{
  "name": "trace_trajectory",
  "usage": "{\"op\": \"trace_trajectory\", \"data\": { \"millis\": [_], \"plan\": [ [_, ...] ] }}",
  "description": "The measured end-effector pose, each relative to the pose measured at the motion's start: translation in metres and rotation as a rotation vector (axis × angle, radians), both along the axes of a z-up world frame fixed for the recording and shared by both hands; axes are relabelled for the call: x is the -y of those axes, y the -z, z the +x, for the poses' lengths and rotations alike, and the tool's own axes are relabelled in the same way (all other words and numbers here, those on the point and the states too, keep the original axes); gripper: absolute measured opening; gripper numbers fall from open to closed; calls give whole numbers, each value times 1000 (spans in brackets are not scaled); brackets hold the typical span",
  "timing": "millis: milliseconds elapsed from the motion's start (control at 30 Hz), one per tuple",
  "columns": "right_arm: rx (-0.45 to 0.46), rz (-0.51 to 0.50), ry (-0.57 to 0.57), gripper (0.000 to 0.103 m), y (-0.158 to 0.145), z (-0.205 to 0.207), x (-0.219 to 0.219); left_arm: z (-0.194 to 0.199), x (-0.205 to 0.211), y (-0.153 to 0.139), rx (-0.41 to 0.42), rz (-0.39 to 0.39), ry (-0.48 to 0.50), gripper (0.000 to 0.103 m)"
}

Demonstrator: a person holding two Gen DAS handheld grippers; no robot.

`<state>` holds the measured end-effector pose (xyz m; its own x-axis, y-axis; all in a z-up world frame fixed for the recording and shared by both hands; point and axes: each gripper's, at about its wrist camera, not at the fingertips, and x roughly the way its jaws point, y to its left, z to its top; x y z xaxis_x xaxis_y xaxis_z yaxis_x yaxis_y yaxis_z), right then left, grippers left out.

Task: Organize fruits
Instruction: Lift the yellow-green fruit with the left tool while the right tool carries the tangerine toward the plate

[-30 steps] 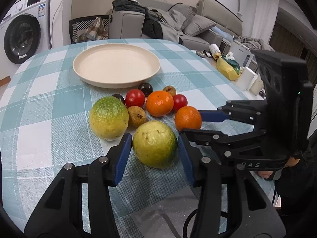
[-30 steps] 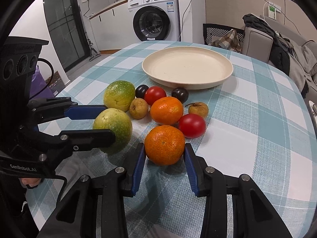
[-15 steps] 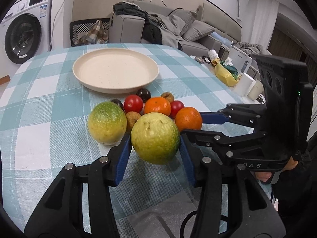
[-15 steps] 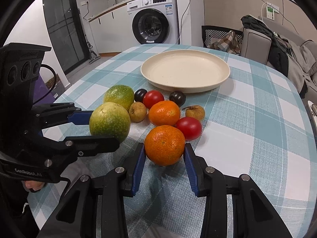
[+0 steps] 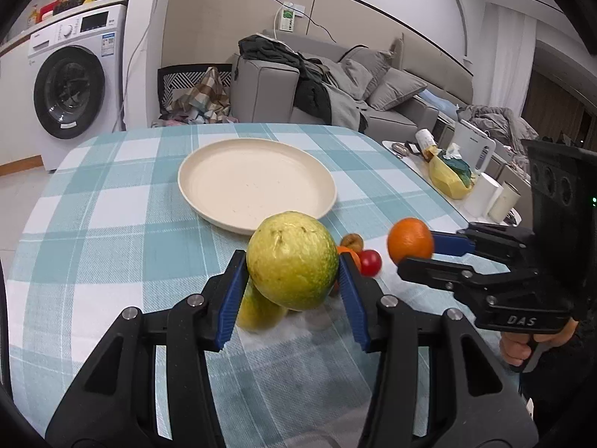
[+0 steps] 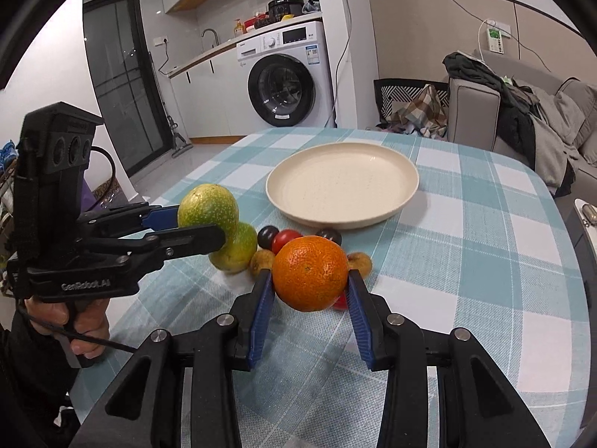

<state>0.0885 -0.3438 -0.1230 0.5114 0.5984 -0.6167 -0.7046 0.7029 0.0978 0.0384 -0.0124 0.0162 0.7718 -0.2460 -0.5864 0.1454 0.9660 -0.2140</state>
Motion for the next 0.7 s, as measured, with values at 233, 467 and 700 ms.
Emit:
{"op": "trace_trajectory", "data": {
  "millis": [233, 467, 700],
  "plan": [
    [21, 12, 8, 40, -10, 10, 1, 21, -5, -7, 23, 17, -37, 46],
    [34, 34, 35, 40, -20, 30, 0, 41, -5, -7, 34, 50, -73, 46],
    [31, 48, 47, 40, -25, 49, -8, 62, -11, -4, 31, 56, -103, 46]
  ]
}}
